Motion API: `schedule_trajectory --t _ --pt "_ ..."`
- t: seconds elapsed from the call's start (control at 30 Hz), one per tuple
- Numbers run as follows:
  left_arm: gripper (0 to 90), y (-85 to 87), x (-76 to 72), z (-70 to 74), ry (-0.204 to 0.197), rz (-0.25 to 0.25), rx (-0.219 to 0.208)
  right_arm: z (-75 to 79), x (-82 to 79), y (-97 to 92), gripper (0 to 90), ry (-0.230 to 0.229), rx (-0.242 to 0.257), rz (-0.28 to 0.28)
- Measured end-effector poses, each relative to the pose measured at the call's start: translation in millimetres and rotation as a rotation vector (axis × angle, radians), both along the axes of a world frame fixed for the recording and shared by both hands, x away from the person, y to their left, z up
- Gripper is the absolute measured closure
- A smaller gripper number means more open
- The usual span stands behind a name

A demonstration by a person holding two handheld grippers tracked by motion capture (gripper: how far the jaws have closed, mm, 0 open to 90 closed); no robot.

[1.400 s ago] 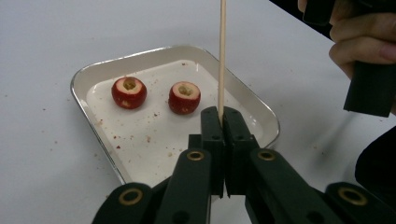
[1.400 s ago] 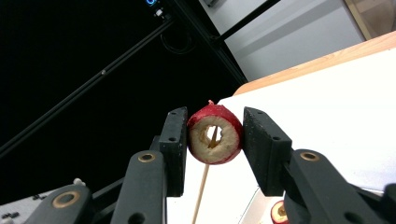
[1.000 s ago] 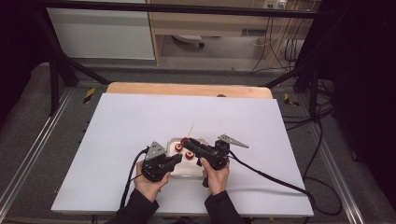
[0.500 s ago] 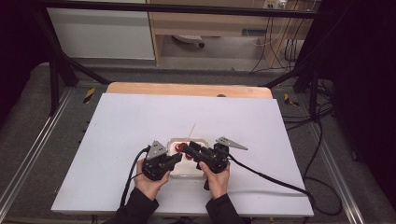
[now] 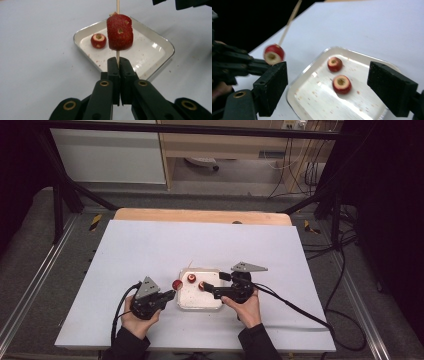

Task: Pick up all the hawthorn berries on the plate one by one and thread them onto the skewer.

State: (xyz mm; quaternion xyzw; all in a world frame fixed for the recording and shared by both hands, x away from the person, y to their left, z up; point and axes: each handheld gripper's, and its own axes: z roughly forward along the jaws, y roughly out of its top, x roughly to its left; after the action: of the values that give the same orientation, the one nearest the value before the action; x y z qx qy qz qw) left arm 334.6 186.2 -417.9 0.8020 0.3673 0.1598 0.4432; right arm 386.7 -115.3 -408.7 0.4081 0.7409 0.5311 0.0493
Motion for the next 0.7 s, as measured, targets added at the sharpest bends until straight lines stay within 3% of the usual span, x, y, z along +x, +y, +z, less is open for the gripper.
schedule_trajectory --t 0.13,0.47,0.53,0.7 --pt "88.1 10.4 -4.6 -7.6 0.013 -0.006 0.015 3.8 6.6 2.4 17.1 0.014 -0.157 0.041" --pt "88.0 23.5 -6.5 -15.5 0.036 -0.016 0.028 14.6 31.7 26.9 22.9 0.093 -0.433 0.169" --pt "88.0 24.3 -6.7 -15.9 0.037 -0.018 0.028 16.4 37.3 32.5 25.0 0.107 -0.476 0.193" --pt "88.1 24.5 -6.6 -17.2 0.039 -0.018 0.036 17.4 48.7 46.7 30.6 0.146 -0.526 0.242"
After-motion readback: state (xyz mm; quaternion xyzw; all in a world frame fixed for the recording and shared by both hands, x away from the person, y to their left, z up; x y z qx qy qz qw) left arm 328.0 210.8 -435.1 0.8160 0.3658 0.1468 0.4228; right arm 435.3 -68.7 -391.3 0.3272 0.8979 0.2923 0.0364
